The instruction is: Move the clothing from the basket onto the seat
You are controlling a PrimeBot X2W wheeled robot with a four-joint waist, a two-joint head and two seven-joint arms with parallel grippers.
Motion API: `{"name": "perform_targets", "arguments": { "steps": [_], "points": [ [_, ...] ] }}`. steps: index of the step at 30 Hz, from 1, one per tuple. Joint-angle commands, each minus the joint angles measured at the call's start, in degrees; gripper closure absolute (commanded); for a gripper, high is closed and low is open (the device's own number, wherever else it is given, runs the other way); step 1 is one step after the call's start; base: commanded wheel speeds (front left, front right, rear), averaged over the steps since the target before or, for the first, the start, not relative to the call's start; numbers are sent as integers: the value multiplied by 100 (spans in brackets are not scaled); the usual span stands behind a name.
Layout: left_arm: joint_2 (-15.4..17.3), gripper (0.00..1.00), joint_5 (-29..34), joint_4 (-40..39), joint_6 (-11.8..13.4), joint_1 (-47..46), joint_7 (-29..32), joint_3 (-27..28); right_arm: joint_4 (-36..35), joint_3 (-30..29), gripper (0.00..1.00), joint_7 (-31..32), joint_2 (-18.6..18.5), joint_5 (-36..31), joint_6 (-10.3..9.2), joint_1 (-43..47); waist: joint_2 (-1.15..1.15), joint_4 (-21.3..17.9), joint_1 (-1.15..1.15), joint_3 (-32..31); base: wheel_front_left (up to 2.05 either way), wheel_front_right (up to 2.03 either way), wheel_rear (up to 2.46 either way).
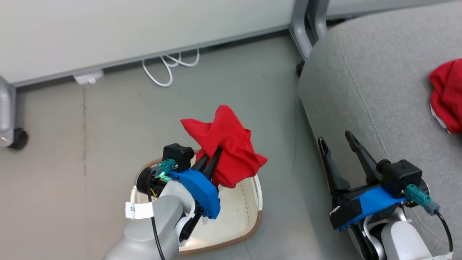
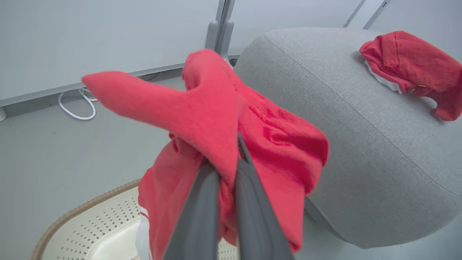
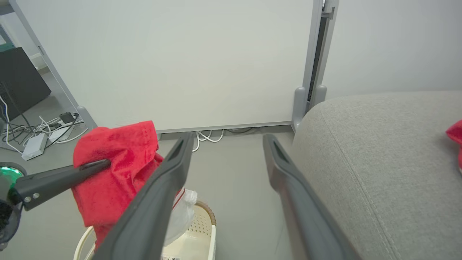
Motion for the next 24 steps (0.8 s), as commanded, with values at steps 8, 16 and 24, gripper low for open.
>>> {"name": "perform_targets", "arguments": {
  "steps": [8, 16, 24],
  "points": [
    [29, 100, 233, -717, -5, 14, -33, 78, 124, -56, 0, 125, 0, 53, 1, 353, -1, 508, 2, -864, 0, 0, 0],
    [-10, 100, 408, -1215, -5, -274, -34, 23, 228, 44, 0, 180, 0, 121, 1, 522, -1, 652, 2, -1216, 0, 0, 0],
    [-82, 100, 567, -1606, -5, -497, -34, 45, 257, 120, 0, 243, 0, 174, 1, 613, -1, 712, 2, -1388, 0, 0, 0]
  ]
}}
